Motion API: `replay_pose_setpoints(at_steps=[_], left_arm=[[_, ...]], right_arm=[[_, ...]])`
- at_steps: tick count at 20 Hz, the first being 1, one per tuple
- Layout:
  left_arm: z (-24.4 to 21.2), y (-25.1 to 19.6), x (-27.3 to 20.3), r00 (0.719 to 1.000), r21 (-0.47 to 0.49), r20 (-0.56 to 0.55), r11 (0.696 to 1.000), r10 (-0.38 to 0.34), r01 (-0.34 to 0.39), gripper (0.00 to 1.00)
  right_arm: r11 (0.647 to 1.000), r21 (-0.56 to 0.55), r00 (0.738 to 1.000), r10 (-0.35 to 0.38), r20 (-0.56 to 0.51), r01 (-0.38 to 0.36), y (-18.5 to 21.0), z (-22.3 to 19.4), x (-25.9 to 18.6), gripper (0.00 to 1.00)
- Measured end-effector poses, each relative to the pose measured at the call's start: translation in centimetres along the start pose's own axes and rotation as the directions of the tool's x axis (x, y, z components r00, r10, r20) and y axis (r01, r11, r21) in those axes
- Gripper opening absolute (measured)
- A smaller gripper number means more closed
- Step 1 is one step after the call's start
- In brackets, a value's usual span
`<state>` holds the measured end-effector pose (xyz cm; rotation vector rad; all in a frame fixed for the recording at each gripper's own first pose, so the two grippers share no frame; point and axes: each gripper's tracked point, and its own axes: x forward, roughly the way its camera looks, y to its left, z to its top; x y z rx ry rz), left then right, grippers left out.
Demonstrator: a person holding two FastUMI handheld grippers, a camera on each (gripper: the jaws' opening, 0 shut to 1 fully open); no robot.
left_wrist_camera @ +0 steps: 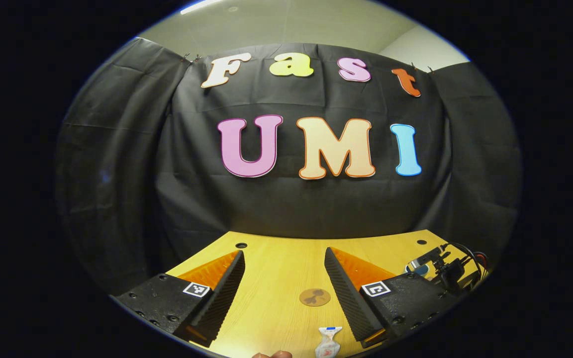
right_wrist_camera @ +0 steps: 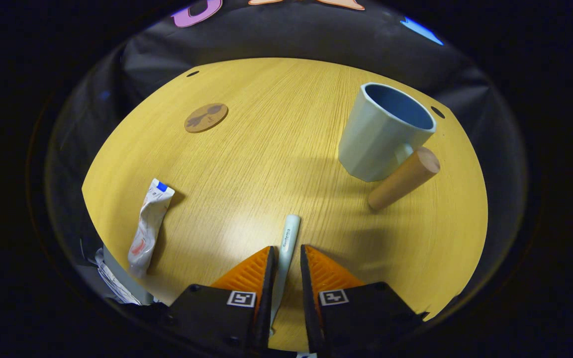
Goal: Put the toothbrush and toothpaste on the desktop into the cup, then pick up the cup and place it on the coaster on the desktop.
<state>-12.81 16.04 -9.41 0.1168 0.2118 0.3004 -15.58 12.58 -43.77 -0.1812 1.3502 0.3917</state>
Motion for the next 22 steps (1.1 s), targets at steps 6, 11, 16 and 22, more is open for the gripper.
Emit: replay_pose_setpoints(at_steps=[6,11,16,22], left_arm=[[-4.5,-1.1,0.1,0.994,0.039,-0.109,0.999,-0.025,0.03,0.94],[-9.4,-3.3,0.2,0.968,0.058,-0.238,0.994,-0.081,0.097,0.95],[-14.1,-5.8,0.1,0.918,0.056,-0.371,0.984,-0.139,0.172,0.94],[-20.3,-7.7,-1.2,0.812,0.05,-0.558,0.97,-0.171,0.238,0.94]], right_arm=[[0.998,0.048,0.999,0.041,-0.014,-0.04,-0.1,0.0,-0.1,0.1],[0.998,0.039,0.999,0.046,0.017,-0.046,-0.1,-0.1,-0.2,0.1],[0.997,0.051,0.998,0.055,0.039,-0.057,-0.2,0.0,-0.2,0.1],[0.998,0.036,0.997,0.055,0.056,-0.057,-0.2,0.0,-0.2,0.1]])
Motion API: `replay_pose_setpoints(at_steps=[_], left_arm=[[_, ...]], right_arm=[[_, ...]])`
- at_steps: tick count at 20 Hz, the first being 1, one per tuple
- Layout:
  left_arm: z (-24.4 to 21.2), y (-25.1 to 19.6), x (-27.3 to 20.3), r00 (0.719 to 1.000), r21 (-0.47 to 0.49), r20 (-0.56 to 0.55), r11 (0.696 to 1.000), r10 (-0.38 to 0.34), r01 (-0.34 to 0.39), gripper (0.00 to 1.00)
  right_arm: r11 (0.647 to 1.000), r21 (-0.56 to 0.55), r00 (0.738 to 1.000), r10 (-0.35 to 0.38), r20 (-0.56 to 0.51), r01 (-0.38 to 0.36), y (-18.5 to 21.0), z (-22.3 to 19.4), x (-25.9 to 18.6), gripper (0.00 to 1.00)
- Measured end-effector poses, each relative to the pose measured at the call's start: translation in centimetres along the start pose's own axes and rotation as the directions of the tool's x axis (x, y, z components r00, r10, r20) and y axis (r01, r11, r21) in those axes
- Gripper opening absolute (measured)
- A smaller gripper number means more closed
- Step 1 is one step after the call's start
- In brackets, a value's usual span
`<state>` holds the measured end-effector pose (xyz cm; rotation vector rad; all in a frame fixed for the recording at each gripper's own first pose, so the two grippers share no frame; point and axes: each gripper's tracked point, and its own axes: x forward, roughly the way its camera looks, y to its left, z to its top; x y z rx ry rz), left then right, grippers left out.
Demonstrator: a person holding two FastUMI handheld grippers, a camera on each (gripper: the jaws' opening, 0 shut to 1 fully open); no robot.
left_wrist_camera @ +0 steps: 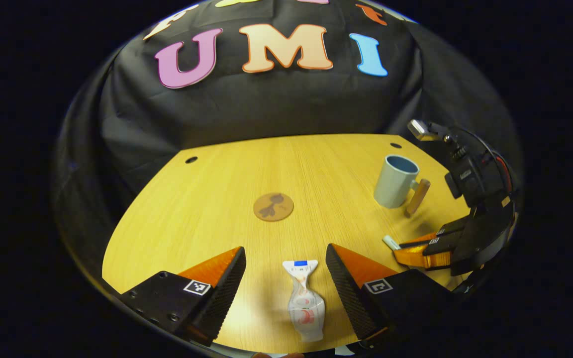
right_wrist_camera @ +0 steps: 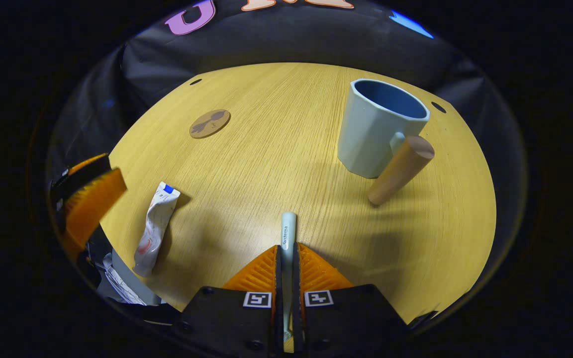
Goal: Put the toothbrush and toothpaste on the desktop into the cup, then pick up the cup and place it on the coaster on the desktop.
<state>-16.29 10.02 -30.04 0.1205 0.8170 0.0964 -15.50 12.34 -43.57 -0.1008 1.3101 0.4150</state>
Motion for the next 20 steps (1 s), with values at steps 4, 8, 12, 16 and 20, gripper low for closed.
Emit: replay_pose_setpoints(at_steps=[4,8,12,16,20], left_arm=[[-3.3,-0.3,1.2,0.993,0.038,-0.121,0.999,-0.002,0.007,0.97],[-5.5,-0.6,2.2,0.979,0.065,-0.204,0.998,-0.014,0.028,0.95],[-7.2,-1.2,3.0,0.96,0.04,-0.279,0.998,-0.035,0.048,0.92],[-7.4,-1.5,3.2,0.952,-0.002,-0.299,0.998,-0.063,0.065,0.84],[-7.6,-1.6,3.3,0.934,-0.023,-0.349,0.997,-0.083,0.08,0.81]], right_arm=[[1.0,0.005,1.0,0.009,0.004,-0.01,0.0,0.0,0.0,0.1],[1.0,-0.001,1.0,0.009,0.007,-0.009,0.0,0.0,0.0,0.1],[1.0,0.0,1.0,0.007,0.016,-0.007,0.0,0.1,0.0,0.07],[1.0,0.006,1.0,0.005,0.022,-0.005,0.0,0.1,0.0,0.07],[1.0,0.002,1.0,0.003,0.025,-0.003,0.0,0.1,0.0,0.07]])
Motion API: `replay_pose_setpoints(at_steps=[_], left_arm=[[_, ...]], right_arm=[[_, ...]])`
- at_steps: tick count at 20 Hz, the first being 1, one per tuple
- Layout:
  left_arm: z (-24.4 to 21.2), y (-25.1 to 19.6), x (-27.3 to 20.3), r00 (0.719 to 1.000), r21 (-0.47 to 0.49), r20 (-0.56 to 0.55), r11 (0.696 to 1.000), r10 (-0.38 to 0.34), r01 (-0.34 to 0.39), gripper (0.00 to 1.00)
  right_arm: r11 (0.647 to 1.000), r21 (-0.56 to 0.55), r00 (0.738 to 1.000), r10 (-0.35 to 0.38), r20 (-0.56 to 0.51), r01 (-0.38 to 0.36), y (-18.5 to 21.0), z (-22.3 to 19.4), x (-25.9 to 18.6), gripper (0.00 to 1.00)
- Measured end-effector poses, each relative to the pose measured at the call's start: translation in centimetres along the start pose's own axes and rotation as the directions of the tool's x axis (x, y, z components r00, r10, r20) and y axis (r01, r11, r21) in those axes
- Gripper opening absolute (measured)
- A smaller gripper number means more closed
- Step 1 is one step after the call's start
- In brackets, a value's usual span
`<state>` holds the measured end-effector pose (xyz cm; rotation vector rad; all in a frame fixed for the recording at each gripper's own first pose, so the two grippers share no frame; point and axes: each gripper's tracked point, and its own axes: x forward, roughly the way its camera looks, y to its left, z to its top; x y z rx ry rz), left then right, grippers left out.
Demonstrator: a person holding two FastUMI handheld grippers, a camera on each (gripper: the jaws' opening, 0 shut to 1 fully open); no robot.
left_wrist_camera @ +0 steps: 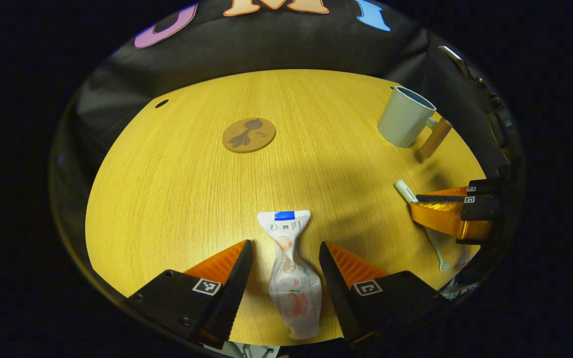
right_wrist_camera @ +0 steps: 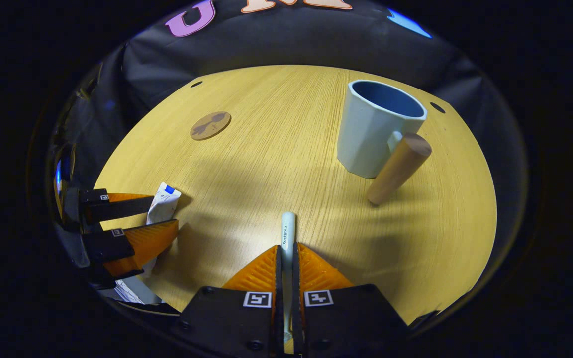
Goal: Put the toothbrush and toothpaste on the desktop into the cup, then pick up the cup and place it on the coaster on the desktop.
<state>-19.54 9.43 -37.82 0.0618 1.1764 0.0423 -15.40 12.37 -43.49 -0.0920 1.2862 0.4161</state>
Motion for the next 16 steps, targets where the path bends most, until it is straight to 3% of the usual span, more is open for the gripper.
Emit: replay_pose_setpoints(at_steps=[1,3,4,5,6,7,16], left_arm=[[0.1,-0.1,-0.1,1.0,0.01,0.004,1.0,-0.01,0.01,0.78],[0.3,-0.5,0.3,0.999,0.023,0.019,0.999,-0.026,0.025,0.6],[0.4,-0.7,0.3,0.999,0.014,0.023,1.0,-0.027,0.027,0.41],[0.5,-0.1,0.1,0.999,-0.005,0.032,1.0,-0.025,0.025,0.4],[0.8,0.2,0.2,0.999,-0.028,0.044,0.999,-0.028,0.029,0.24],[0.7,0.1,0.2,0.998,-0.041,0.052,0.999,-0.03,0.032,0.19],[0.6,0.1,0.1,0.997,-0.04,0.065,0.999,-0.029,0.032,0.16]], right_arm=[[1.0,0.003,1.0,-0.001,0.002,0.001,0.0,0.0,0.0,0.1],[1.0,0.001,1.0,-0.004,0.02,0.004,-0.1,0.0,0.0,0.1],[1.0,-0.006,0.999,-0.003,0.035,0.004,-0.3,-0.1,0.0,0.1],[1.0,-0.011,0.999,-0.002,0.045,0.003,0.0,0.1,-0.2,0.1],[1.0,-0.008,0.999,0.0,0.048,0.001,0.3,0.4,-0.1,0.1],[1.0,0.001,0.999,0.003,0.049,-0.003,0.2,0.2,0.0,0.1],[0.99,0.103,0.989,0.08,0.121,-0.093,0.1,1.6,-1.6,0.1]])
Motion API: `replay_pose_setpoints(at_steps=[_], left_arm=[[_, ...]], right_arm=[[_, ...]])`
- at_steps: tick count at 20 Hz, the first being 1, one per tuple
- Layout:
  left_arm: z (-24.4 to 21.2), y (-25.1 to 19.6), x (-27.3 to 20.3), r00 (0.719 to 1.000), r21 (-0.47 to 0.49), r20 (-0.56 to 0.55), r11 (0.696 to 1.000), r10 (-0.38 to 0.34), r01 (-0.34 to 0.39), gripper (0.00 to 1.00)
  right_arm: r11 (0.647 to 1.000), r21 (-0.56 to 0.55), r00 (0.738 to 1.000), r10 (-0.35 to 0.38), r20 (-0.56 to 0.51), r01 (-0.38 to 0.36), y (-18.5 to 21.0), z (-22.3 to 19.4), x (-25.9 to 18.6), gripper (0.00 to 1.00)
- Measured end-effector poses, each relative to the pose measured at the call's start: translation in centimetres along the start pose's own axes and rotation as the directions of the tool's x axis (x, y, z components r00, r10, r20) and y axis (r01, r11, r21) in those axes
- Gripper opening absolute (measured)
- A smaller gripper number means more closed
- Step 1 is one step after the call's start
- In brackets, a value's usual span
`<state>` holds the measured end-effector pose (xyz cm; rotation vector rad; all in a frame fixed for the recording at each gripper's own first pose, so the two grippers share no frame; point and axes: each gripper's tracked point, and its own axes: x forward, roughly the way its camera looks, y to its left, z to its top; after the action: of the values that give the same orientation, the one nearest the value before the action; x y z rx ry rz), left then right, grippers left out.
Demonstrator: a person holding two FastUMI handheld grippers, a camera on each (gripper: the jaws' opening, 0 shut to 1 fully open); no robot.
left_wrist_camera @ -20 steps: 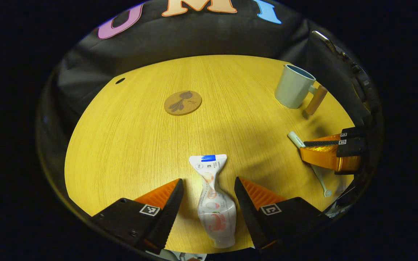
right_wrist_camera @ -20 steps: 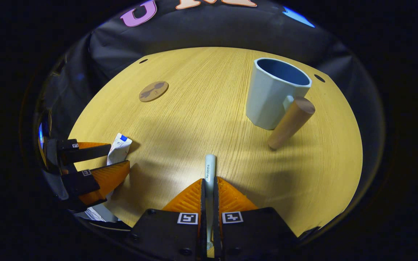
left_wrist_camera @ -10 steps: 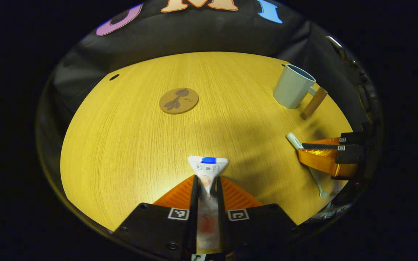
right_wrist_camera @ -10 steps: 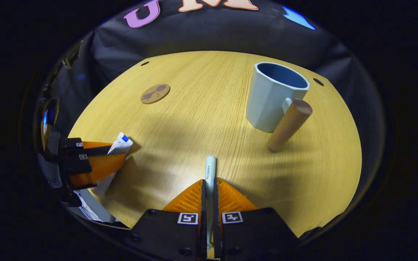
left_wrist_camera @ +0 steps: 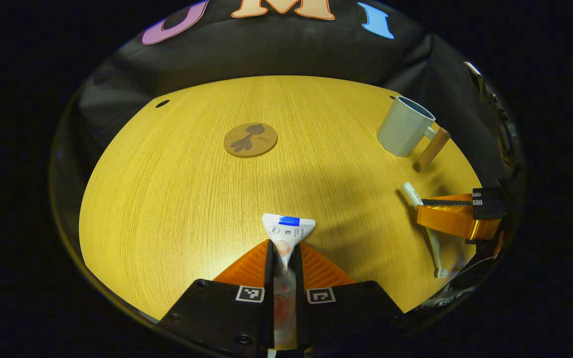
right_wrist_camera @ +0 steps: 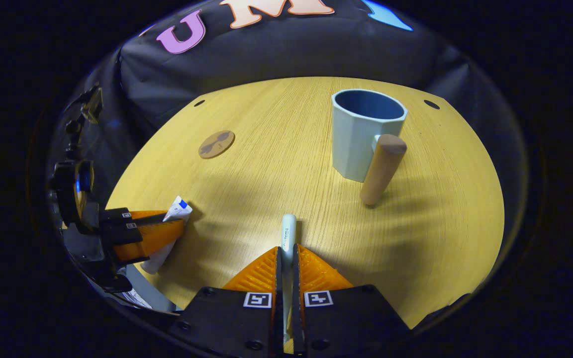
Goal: Put the toothbrush and toothpaste on the desktop into the cup, then pick up the cup and place it on the coaster on the desktop.
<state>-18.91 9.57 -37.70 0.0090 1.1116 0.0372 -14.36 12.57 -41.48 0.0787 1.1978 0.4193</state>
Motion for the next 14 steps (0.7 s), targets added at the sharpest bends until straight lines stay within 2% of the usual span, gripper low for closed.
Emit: replay_pose_setpoints(at_steps=[3,4,7,14], left_arm=[[0.0,0.0,0.0,1.0,-0.006,0.0,1.0,0.002,-0.002,0.17],[-0.1,0.0,0.0,1.0,-0.008,-0.001,1.0,0.003,-0.003,0.17],[0.0,0.0,0.0,1.0,-0.019,-0.002,1.0,0.007,-0.007,0.17],[0.0,0.0,0.0,1.0,-0.034,-0.005,0.999,0.014,-0.014,0.16]], right_arm=[[0.999,0.042,0.998,0.019,0.066,-0.022,0.1,1.8,-1.2,0.12],[0.998,0.062,0.996,0.02,0.087,-0.025,-0.1,2.5,-1.7,0.09],[0.991,0.122,0.989,0.033,0.144,-0.051,-0.2,4.6,-2.9,0.1],[0.975,0.199,0.947,0.032,0.321,-0.1,-1.7,12.5,-6.1,0.1]])
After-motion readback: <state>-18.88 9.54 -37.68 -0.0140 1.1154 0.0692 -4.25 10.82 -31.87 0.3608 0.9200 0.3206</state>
